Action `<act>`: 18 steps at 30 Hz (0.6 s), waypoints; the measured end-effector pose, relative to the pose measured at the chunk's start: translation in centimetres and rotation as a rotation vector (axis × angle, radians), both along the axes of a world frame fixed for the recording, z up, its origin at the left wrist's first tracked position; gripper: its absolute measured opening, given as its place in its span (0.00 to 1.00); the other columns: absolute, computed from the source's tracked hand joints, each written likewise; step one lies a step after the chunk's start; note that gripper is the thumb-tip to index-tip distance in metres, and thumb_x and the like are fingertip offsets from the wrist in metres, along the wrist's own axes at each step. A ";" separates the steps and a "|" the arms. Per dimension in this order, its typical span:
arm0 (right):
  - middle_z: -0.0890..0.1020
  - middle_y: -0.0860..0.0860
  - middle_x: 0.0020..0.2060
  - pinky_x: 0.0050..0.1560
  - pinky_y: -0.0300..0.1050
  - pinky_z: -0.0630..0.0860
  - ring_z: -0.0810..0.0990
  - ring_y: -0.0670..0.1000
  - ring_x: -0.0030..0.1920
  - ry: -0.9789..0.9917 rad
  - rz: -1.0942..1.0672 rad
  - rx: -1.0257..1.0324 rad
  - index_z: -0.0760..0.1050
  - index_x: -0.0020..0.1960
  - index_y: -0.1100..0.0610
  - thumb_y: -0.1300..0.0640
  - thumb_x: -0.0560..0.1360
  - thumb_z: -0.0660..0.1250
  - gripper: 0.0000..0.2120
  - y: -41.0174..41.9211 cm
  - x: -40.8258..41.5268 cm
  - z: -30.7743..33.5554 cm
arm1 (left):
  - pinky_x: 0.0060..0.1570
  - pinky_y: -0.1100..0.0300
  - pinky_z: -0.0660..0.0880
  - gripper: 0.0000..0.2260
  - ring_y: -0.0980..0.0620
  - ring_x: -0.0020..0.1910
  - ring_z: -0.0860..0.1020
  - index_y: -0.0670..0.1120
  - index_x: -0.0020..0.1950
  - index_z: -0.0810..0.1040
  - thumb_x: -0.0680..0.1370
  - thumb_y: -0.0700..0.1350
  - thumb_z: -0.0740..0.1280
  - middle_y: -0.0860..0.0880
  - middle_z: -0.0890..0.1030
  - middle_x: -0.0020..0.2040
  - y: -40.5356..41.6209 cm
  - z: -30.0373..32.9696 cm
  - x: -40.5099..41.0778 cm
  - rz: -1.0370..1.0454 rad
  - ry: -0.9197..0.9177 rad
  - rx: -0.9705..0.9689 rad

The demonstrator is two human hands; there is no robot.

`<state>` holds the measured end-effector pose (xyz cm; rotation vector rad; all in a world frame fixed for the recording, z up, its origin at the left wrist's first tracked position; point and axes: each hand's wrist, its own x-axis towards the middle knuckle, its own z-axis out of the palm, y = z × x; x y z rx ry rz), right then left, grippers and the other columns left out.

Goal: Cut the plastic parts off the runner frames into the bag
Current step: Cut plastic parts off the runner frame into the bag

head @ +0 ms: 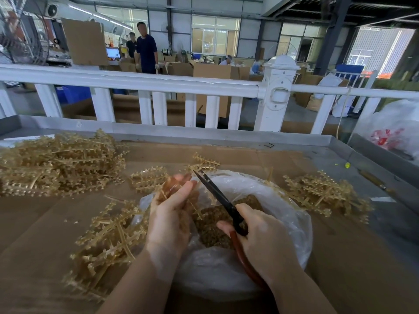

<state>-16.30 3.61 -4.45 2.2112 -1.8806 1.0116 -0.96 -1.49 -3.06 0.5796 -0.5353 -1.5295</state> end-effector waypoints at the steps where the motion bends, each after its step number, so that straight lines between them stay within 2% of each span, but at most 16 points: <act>1: 0.77 0.43 0.33 0.37 0.38 0.75 0.75 0.43 0.34 0.008 0.009 0.006 0.75 0.48 0.49 0.33 0.73 0.55 0.22 0.0 0.0 0.0 | 0.51 0.56 0.79 0.20 0.49 0.45 0.83 0.39 0.55 0.75 0.64 0.37 0.71 0.43 0.83 0.49 -0.1 0.0 -0.1 0.005 -0.006 0.005; 4: 0.77 0.43 0.33 0.36 0.38 0.74 0.75 0.43 0.34 0.026 0.017 0.001 0.75 0.48 0.49 0.34 0.73 0.56 0.21 0.1 0.1 0.2 | 0.42 0.61 0.81 0.11 0.50 0.39 0.83 0.41 0.42 0.73 0.63 0.33 0.70 0.43 0.84 0.41 -0.3 0.0 -0.4 0.009 0.000 0.030; 8: 0.76 0.43 0.31 0.33 0.38 0.73 0.75 0.43 0.32 0.040 0.027 -0.010 0.75 0.45 0.49 0.35 0.73 0.57 0.19 0.3 0.2 0.3 | 0.32 0.64 0.79 0.12 0.52 0.31 0.81 0.43 0.40 0.71 0.63 0.31 0.70 0.43 0.82 0.38 -0.3 0.2 -0.4 0.000 0.004 0.081; 11: 0.76 0.43 0.31 0.32 0.37 0.72 0.74 0.43 0.32 0.041 0.033 -0.013 0.75 0.45 0.49 0.36 0.72 0.57 0.18 0.4 0.3 0.3 | 0.31 0.65 0.78 0.12 0.53 0.29 0.80 0.44 0.38 0.70 0.64 0.31 0.69 0.43 0.80 0.37 -0.2 0.2 -0.4 -0.005 -0.011 0.074; 15: 0.76 0.42 0.32 0.33 0.31 0.67 0.73 0.41 0.33 0.027 0.025 -0.008 0.75 0.45 0.48 0.35 0.72 0.58 0.18 0.5 0.3 0.3 | 0.32 0.64 0.79 0.12 0.52 0.30 0.80 0.44 0.38 0.70 0.63 0.32 0.69 0.42 0.80 0.39 -0.2 0.0 -0.3 -0.025 -0.035 0.087; 18: 0.76 0.42 0.34 0.34 0.28 0.65 0.73 0.41 0.35 0.020 0.024 0.006 0.75 0.46 0.47 0.33 0.71 0.56 0.19 0.5 0.4 0.3 | 0.31 0.63 0.79 0.11 0.51 0.30 0.79 0.45 0.35 0.70 0.63 0.32 0.69 0.44 0.79 0.34 -0.2 -0.1 -0.5 -0.068 -0.080 0.092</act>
